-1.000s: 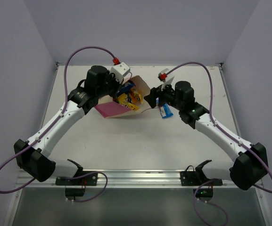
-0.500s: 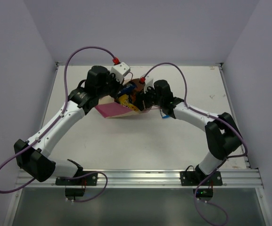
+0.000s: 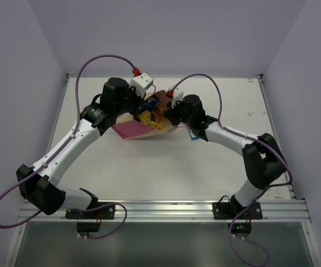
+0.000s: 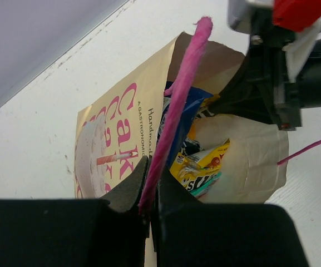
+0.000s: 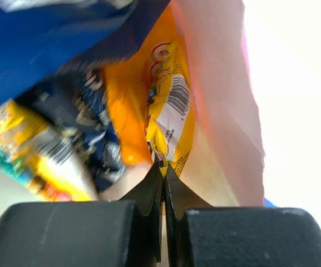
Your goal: Take the snacks out of the paper bag
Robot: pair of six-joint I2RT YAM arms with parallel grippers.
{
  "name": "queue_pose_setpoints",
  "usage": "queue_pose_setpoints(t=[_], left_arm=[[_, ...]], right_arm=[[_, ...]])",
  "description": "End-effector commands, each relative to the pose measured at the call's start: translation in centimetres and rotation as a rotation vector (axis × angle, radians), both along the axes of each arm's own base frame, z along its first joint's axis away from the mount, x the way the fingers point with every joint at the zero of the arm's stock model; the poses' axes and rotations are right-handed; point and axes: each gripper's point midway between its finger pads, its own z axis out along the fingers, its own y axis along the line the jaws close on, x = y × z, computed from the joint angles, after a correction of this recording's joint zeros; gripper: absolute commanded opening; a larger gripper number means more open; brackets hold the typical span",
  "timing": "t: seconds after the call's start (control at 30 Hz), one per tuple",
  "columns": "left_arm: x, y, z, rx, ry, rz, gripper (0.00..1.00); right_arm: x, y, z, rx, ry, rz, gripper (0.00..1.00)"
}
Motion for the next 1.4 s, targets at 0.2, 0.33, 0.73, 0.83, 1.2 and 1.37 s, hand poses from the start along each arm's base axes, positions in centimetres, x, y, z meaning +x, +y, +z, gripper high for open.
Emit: queue_pose_setpoints(t=[0.2, 0.33, 0.73, 0.83, 1.2, 1.37], left_arm=[[1.0, 1.7, -0.4, 0.011, -0.011, 0.121, 0.00], [1.2, 1.7, -1.0, 0.021, -0.008, 0.120, 0.00], [-0.2, 0.2, -0.4, 0.000, 0.001, 0.003, 0.00], [-0.3, 0.3, -0.5, -0.005, 0.011, 0.006, 0.00], [-0.4, 0.4, -0.2, -0.011, 0.008, 0.015, 0.00], [-0.5, 0.8, -0.4, -0.001, 0.013, 0.032, 0.00]], right_arm=[[-7.7, -5.1, 13.4, 0.164, -0.132, -0.023, 0.00], [-9.1, -9.8, 16.2, 0.252, -0.137, -0.181, 0.00], [4.2, -20.9, 8.7, 0.333, 0.053, -0.556, 0.00], [7.6, -20.7, 8.1, 0.361, 0.074, -0.524, 0.01], [1.6, -13.3, 10.6, 0.322, 0.099, -0.321, 0.75], [-5.6, -3.7, 13.7, 0.390, 0.045, -0.032, 0.75]])
